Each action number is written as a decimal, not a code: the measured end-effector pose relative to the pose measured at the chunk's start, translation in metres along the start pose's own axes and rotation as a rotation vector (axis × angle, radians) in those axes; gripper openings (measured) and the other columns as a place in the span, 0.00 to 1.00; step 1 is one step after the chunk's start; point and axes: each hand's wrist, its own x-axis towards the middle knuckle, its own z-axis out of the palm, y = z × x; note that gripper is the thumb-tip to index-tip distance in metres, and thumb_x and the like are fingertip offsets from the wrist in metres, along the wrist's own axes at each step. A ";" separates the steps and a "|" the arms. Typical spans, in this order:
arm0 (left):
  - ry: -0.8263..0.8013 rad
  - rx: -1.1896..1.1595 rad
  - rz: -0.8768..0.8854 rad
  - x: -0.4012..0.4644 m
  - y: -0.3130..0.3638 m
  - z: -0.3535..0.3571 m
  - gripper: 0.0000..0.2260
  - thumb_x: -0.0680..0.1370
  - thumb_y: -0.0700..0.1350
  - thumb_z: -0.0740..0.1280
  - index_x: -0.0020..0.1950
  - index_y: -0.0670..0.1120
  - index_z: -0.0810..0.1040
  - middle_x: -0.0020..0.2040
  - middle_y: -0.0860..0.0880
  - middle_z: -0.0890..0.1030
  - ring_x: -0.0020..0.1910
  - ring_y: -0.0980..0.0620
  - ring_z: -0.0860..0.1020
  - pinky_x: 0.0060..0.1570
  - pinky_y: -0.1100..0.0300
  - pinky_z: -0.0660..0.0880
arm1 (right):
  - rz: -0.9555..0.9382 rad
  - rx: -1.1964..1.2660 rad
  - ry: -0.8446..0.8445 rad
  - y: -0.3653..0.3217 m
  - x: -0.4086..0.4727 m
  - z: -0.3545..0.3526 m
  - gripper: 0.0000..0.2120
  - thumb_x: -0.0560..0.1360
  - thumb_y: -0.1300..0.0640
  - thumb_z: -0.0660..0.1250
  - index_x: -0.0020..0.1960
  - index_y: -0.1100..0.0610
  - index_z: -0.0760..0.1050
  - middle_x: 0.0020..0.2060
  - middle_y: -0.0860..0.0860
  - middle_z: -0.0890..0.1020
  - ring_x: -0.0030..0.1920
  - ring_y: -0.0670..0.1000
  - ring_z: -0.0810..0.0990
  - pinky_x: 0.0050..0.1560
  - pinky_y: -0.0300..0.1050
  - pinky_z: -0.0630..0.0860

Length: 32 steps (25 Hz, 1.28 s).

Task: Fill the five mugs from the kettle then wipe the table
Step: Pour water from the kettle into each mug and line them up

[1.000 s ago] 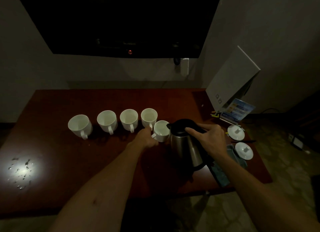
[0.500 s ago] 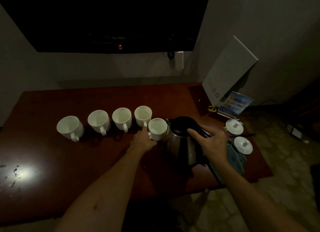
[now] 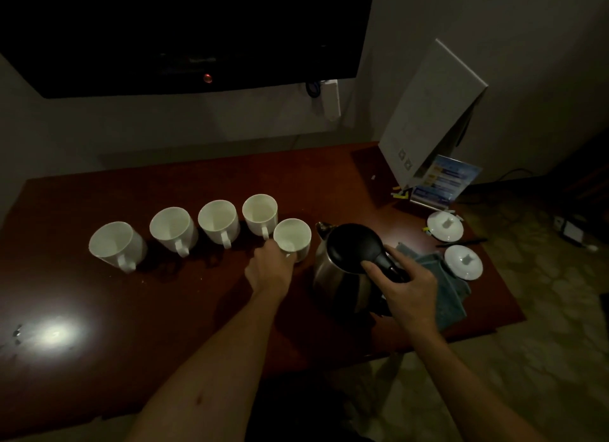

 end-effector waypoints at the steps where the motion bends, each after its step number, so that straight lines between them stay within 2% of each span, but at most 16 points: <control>1: 0.009 -0.010 -0.010 0.000 0.003 0.002 0.16 0.78 0.51 0.70 0.61 0.43 0.76 0.56 0.44 0.81 0.55 0.45 0.80 0.42 0.56 0.71 | 0.006 0.002 0.001 0.001 0.000 0.001 0.24 0.66 0.43 0.77 0.60 0.46 0.77 0.48 0.32 0.79 0.48 0.26 0.79 0.51 0.24 0.75; 5: 0.029 -0.053 -0.027 0.000 0.011 0.007 0.17 0.77 0.51 0.71 0.60 0.43 0.77 0.56 0.43 0.81 0.56 0.43 0.80 0.43 0.55 0.70 | 0.069 0.018 0.027 0.012 -0.001 0.006 0.28 0.69 0.49 0.80 0.67 0.51 0.78 0.49 0.33 0.79 0.49 0.25 0.78 0.52 0.22 0.74; 7: 0.037 -0.059 -0.026 0.002 0.012 0.009 0.17 0.77 0.51 0.71 0.61 0.43 0.77 0.56 0.43 0.81 0.56 0.43 0.80 0.43 0.55 0.70 | 0.076 0.027 0.025 0.015 -0.001 0.009 0.30 0.68 0.45 0.79 0.68 0.53 0.78 0.51 0.35 0.80 0.49 0.26 0.79 0.54 0.24 0.75; 9: 0.041 -0.072 -0.033 0.006 0.014 0.012 0.17 0.77 0.51 0.71 0.60 0.43 0.77 0.56 0.43 0.81 0.56 0.43 0.80 0.45 0.54 0.72 | 0.088 0.034 0.031 0.016 -0.002 0.010 0.36 0.65 0.37 0.76 0.69 0.54 0.79 0.55 0.42 0.83 0.52 0.33 0.81 0.59 0.32 0.77; 11: 0.053 -0.104 -0.048 0.009 0.016 0.017 0.16 0.77 0.50 0.71 0.59 0.43 0.78 0.56 0.42 0.82 0.55 0.42 0.80 0.48 0.51 0.77 | 0.088 0.038 0.048 0.017 -0.003 0.009 0.40 0.63 0.34 0.74 0.69 0.54 0.79 0.57 0.44 0.83 0.54 0.37 0.81 0.61 0.38 0.78; 15: 0.083 -0.152 -0.083 0.017 0.029 0.023 0.14 0.76 0.49 0.72 0.57 0.43 0.77 0.54 0.43 0.82 0.53 0.42 0.81 0.50 0.47 0.79 | 0.082 0.045 0.055 0.020 -0.002 0.011 0.42 0.63 0.30 0.72 0.70 0.53 0.78 0.56 0.43 0.83 0.52 0.29 0.79 0.55 0.29 0.77; 18: 0.089 -0.163 -0.101 0.025 0.038 0.026 0.14 0.76 0.49 0.73 0.58 0.44 0.77 0.55 0.43 0.82 0.54 0.41 0.81 0.50 0.48 0.78 | 0.083 0.038 0.061 0.022 -0.002 0.011 0.46 0.63 0.23 0.69 0.71 0.51 0.77 0.56 0.41 0.81 0.51 0.30 0.79 0.55 0.32 0.78; 20: 0.096 -0.192 -0.125 0.030 0.046 0.027 0.14 0.76 0.48 0.72 0.59 0.43 0.77 0.55 0.43 0.82 0.55 0.41 0.81 0.50 0.48 0.77 | 0.089 0.042 0.068 0.023 -0.002 0.013 0.44 0.62 0.25 0.70 0.70 0.51 0.77 0.57 0.42 0.81 0.52 0.32 0.79 0.56 0.33 0.77; 22: 0.123 -0.233 -0.157 0.034 0.054 0.027 0.14 0.77 0.46 0.72 0.58 0.41 0.77 0.56 0.42 0.82 0.55 0.40 0.81 0.51 0.47 0.77 | 0.096 0.040 0.080 0.022 -0.001 0.013 0.43 0.62 0.27 0.70 0.70 0.50 0.77 0.55 0.40 0.81 0.50 0.29 0.78 0.53 0.26 0.75; 25: 0.152 -0.266 -0.176 0.038 0.064 0.026 0.17 0.76 0.51 0.73 0.58 0.41 0.76 0.56 0.42 0.82 0.56 0.41 0.80 0.51 0.47 0.76 | 0.106 0.055 0.095 0.020 -0.001 0.014 0.42 0.61 0.24 0.70 0.69 0.44 0.74 0.51 0.33 0.78 0.49 0.24 0.77 0.49 0.20 0.72; 28: 0.144 -0.272 -0.161 0.041 0.066 0.027 0.20 0.75 0.55 0.73 0.58 0.42 0.76 0.55 0.43 0.81 0.57 0.43 0.79 0.48 0.49 0.74 | 0.097 0.042 0.117 0.021 0.000 0.015 0.38 0.62 0.26 0.72 0.67 0.42 0.73 0.50 0.28 0.76 0.49 0.24 0.77 0.50 0.21 0.73; 32: 0.170 -0.314 -0.172 0.031 0.048 0.023 0.20 0.76 0.60 0.69 0.57 0.46 0.79 0.52 0.47 0.81 0.54 0.45 0.80 0.44 0.53 0.73 | 0.069 0.046 0.111 0.019 0.004 0.017 0.44 0.62 0.22 0.69 0.70 0.46 0.73 0.51 0.32 0.78 0.48 0.25 0.78 0.50 0.22 0.73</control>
